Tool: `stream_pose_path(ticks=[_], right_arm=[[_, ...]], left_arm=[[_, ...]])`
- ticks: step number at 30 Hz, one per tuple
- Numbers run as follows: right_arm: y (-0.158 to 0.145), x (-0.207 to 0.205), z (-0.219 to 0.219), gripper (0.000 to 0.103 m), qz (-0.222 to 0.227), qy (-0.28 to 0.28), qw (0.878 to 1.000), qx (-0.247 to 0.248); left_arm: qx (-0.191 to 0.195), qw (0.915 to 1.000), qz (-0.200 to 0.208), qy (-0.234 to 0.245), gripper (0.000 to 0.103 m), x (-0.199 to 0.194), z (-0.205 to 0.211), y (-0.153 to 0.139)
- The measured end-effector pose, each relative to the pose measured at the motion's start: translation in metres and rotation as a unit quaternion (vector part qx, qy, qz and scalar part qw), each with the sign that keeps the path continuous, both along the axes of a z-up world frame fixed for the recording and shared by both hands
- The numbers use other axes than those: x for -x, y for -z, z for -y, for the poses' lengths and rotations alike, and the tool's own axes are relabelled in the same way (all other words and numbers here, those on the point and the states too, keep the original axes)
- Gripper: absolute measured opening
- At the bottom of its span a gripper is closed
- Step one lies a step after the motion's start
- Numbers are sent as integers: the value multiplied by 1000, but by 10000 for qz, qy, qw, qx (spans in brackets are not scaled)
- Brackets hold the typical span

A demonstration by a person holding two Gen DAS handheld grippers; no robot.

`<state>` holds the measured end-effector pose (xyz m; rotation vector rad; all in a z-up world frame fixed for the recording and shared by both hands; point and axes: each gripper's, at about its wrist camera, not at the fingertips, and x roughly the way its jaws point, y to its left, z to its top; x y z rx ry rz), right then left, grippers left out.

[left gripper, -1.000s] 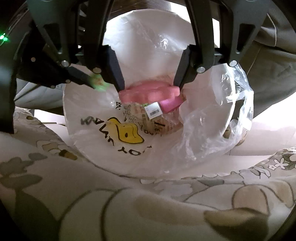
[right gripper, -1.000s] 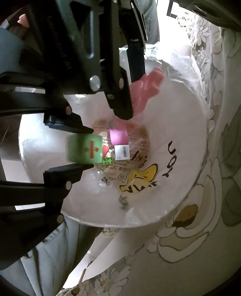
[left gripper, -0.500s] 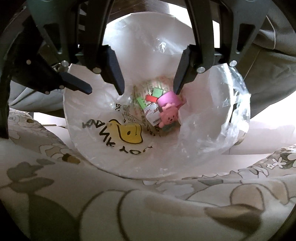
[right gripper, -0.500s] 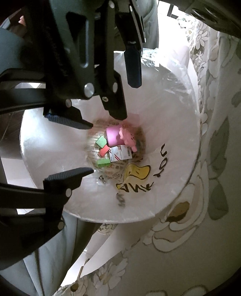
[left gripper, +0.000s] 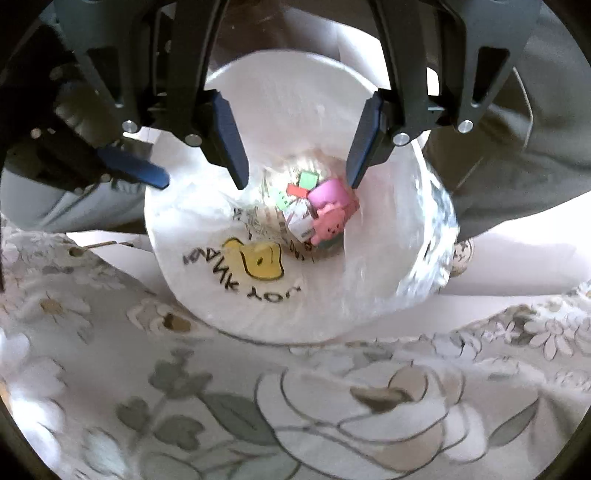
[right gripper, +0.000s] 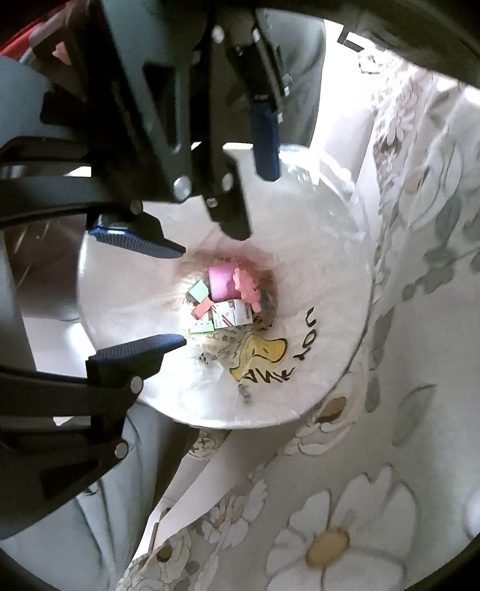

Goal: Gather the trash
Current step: 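Raise both open tools from the bowl and move them back over the bed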

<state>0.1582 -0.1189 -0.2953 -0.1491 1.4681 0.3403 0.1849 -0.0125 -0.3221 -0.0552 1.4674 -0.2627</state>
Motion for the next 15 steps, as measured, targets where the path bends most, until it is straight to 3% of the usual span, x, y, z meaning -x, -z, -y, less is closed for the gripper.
stream_pose_path(ticks=[9,15], right_arm=[[-45,24,9,45,438,-92,9989,-112],[-81,30,23,45,835,-78,9962,-230]], left_arm=[[-138,9976,668,-69,55,17,-15,-45],[-56,9924,1214,-199,55,20,-30,-99]])
